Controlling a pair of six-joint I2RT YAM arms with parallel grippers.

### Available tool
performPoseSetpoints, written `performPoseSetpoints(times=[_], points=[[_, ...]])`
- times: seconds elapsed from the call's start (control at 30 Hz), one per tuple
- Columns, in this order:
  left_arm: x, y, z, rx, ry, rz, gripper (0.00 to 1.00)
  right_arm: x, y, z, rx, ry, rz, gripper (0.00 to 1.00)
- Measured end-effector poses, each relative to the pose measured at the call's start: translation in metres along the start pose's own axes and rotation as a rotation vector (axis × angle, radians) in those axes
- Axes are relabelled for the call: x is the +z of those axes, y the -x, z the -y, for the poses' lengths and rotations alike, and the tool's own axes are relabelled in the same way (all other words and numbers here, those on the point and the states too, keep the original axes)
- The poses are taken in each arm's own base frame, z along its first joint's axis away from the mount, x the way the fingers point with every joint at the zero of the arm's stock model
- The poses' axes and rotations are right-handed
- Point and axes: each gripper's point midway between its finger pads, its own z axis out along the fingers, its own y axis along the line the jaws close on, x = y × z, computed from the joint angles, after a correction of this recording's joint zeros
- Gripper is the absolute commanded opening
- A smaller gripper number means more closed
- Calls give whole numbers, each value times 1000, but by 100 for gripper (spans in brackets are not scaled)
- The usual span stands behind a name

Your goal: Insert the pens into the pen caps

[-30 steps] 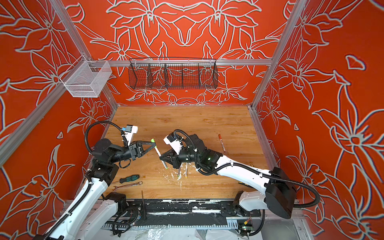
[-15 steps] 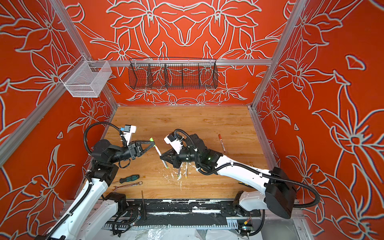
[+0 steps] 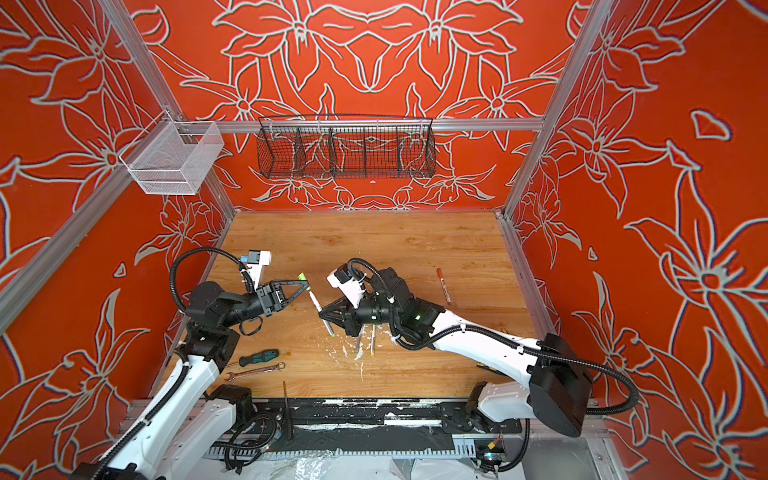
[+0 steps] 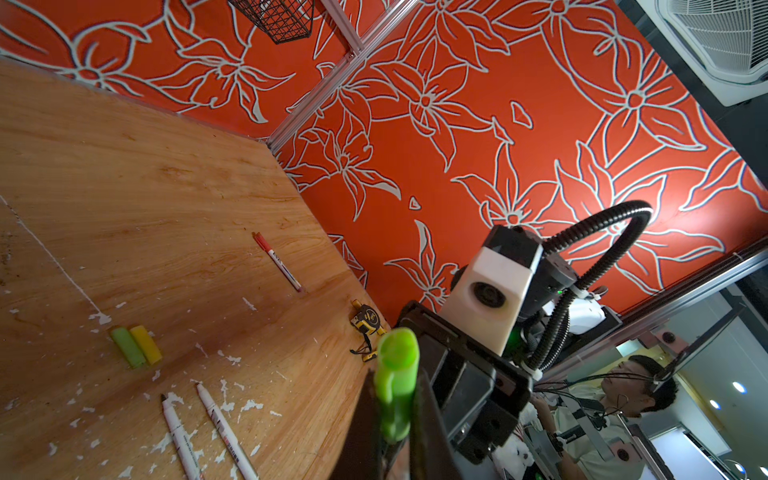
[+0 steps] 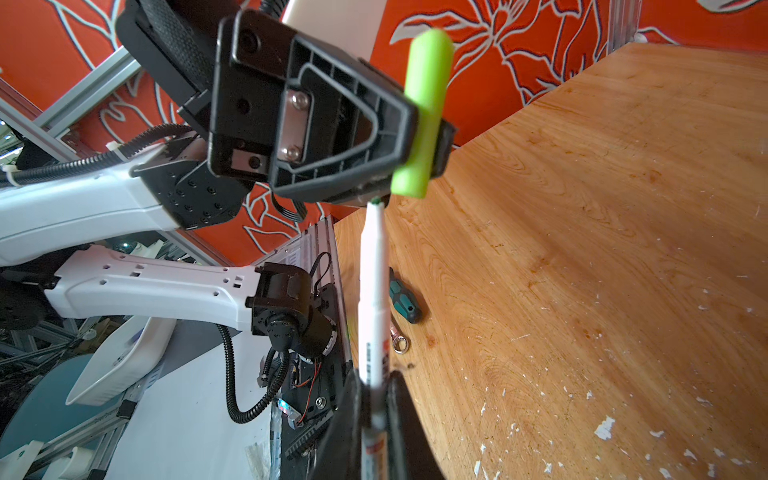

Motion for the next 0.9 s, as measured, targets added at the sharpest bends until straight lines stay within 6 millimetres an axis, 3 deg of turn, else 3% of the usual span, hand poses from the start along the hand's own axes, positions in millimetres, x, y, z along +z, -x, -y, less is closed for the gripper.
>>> performPoseSetpoints(times=[0.9], points=[[1, -1, 7, -4, -54, -35, 0, 2, -1, 5, -7, -19, -1, 0]])
